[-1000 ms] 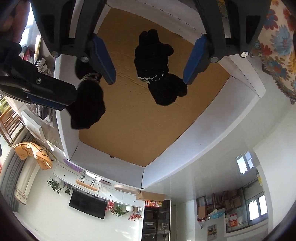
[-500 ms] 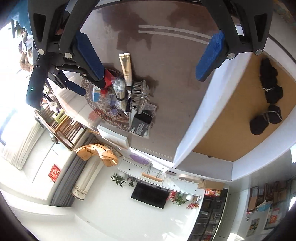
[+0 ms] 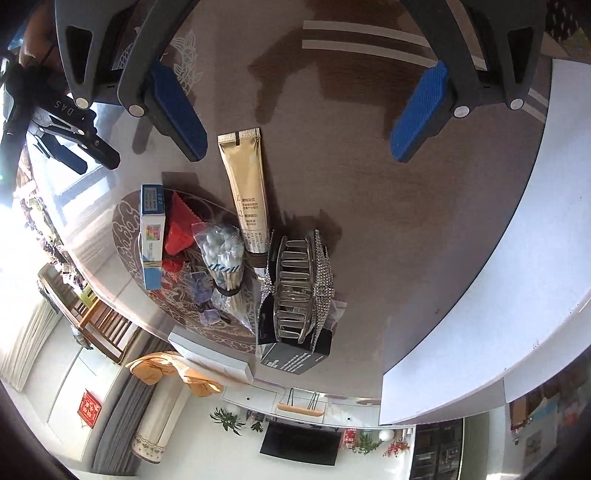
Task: Organize objects
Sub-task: 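Bring the open left gripper back over the table, then grasp the blue-and-white toenail cream box with the right gripper and lift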
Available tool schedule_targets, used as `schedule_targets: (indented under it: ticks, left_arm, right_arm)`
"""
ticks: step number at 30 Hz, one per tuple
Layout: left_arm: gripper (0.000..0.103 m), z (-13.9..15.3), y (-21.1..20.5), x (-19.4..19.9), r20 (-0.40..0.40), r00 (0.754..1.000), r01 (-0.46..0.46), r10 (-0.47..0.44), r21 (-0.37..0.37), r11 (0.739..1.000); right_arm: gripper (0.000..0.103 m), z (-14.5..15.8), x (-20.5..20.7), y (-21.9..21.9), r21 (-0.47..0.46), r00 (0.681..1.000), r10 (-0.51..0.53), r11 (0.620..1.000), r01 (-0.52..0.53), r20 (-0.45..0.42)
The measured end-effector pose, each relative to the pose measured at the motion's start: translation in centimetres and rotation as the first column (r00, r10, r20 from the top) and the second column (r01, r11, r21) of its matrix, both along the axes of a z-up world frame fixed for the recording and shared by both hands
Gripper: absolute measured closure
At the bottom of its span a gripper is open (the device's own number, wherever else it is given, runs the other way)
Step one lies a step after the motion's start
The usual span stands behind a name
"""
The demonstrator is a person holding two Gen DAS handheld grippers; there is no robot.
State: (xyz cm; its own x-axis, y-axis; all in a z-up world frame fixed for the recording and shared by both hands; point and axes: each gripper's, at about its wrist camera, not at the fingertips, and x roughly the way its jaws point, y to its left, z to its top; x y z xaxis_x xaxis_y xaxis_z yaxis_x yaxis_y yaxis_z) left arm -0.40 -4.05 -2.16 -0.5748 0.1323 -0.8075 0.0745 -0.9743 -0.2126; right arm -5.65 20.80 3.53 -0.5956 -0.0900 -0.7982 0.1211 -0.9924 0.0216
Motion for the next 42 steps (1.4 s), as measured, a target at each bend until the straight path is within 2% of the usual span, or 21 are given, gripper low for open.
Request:
schedule_targets:
  ticks: [2, 5, 11, 13, 16, 25, 31, 39, 41, 42]
  left_arm:
    - [0.002, -0.8, -0.5, -0.2, 0.026, 0.999, -0.033, 0.034, -0.014, 0.999]
    - [0.002, -1.2, -0.2, -0.5, 0.038, 0.999, -0.035, 0.036, -0.033, 0.999]
    - [0.002, -1.7, 1.3, -0.8, 0.047, 0.999, -0.017, 0.024, -0.145, 0.989]
    - [0.002, -1.8, 1.5, -0.7, 0.050, 0.999, -0.010, 0.019, -0.161, 0.987]
    - [0.002, -1.7, 1.4, -0.6, 0.050, 0.999, -0.010, 0.019, -0.162, 0.987]
    - [0.001, -1.7, 1.4, -0.4, 0.055, 0.998, -0.008, 0.018, -0.175, 0.985]
    - [0.001, -1.5, 0.3, -0.2, 0.048, 0.997, -0.056, 0.064, -0.157, 0.986]
    - [0.000, -1.6, 0.5, -0.3, 0.046, 0.997, -0.056, 0.064, -0.163, 0.985]
    - [0.000, -1.6, 0.6, -0.3, 0.045, 0.997, -0.057, 0.065, -0.163, 0.985]
    - [0.000, -1.6, 0.5, -0.3, 0.044, 0.997, -0.058, 0.066, -0.162, 0.985]
  right_arm:
    - [0.008, -0.5, -0.4, -0.1, -0.003, 1.000, -0.003, 1.000, 0.003, 0.009]
    - [0.007, -1.0, -0.3, -0.5, 0.004, 1.000, -0.004, 1.000, 0.004, 0.011]
    - [0.006, -1.2, -0.2, -1.1, 0.028, 1.000, 0.002, 1.000, -0.003, 0.013]
    - [0.003, -1.3, -0.2, -1.3, 0.035, 1.000, 0.005, 0.999, -0.006, 0.018]
    - [0.000, -1.4, -0.4, -1.3, 0.034, 1.000, -0.006, 0.999, 0.005, 0.026]
    - [0.000, -1.3, -0.5, -1.3, 0.034, 1.000, -0.009, 0.999, 0.008, 0.025]
    - [0.000, -1.3, -0.5, -1.3, 0.036, 1.000, -0.010, 0.999, 0.009, 0.025]
    - [0.000, -1.3, -0.5, -1.2, 0.032, 0.999, 0.009, 0.999, -0.011, 0.037]
    - [0.000, -1.1, -0.6, -1.0, 0.012, 0.999, 0.012, 1.000, -0.012, 0.051]
    - [0.000, -0.8, -0.7, -0.7, -0.036, 0.999, 0.008, 0.999, -0.006, 0.054]
